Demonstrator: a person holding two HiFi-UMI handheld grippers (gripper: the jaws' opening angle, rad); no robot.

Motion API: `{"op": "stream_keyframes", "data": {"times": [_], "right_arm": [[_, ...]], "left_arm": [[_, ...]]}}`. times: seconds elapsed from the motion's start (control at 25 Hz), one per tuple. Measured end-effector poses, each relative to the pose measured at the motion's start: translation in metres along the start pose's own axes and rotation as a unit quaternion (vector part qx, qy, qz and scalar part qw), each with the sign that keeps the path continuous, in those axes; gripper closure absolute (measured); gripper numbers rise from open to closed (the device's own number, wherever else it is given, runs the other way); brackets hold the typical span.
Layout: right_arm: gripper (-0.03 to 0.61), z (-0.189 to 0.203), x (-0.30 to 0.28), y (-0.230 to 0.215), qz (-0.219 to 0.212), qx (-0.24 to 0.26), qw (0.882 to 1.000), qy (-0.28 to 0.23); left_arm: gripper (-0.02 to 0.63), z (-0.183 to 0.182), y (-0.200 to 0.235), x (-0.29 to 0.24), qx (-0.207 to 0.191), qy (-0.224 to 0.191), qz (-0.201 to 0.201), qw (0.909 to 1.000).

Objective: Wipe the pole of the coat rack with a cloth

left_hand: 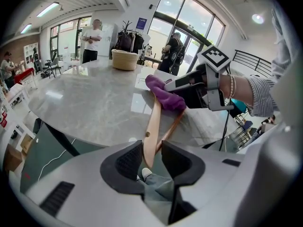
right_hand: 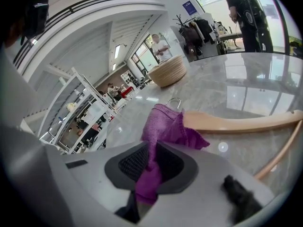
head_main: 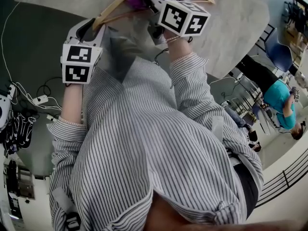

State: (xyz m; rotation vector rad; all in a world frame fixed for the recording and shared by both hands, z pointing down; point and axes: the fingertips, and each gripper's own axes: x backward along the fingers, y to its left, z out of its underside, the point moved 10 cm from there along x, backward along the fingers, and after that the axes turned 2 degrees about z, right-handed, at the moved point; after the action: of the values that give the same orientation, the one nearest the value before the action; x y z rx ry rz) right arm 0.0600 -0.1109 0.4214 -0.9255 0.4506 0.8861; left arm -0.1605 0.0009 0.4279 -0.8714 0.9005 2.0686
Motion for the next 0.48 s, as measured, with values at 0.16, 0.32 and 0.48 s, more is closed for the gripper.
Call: {"op": "stream_keyframes", "data": {"times": [0.16,0.32,0.48], "right_arm": [[0.523,0.002,0.002,0.008,-0.006,0.007,1.000,0.010],[0.523,0.009,0.002,0.016,-0.014,0.009,1.000,0.020],[0.523,0.021,0.000,0.019,-0.021,0.005,0.999,0.037]], "left_arm": [[0.480,-0.003,-0.002,0.001,-0.002,-0.001,0.000,1.0000],[0.480,-0.004,-0.002,0.001,-0.002,-0.001,-0.001,1.0000],[0.480,-0.005,-0.001,-0.001,-0.002,0.001,0.000,1.0000]]}}
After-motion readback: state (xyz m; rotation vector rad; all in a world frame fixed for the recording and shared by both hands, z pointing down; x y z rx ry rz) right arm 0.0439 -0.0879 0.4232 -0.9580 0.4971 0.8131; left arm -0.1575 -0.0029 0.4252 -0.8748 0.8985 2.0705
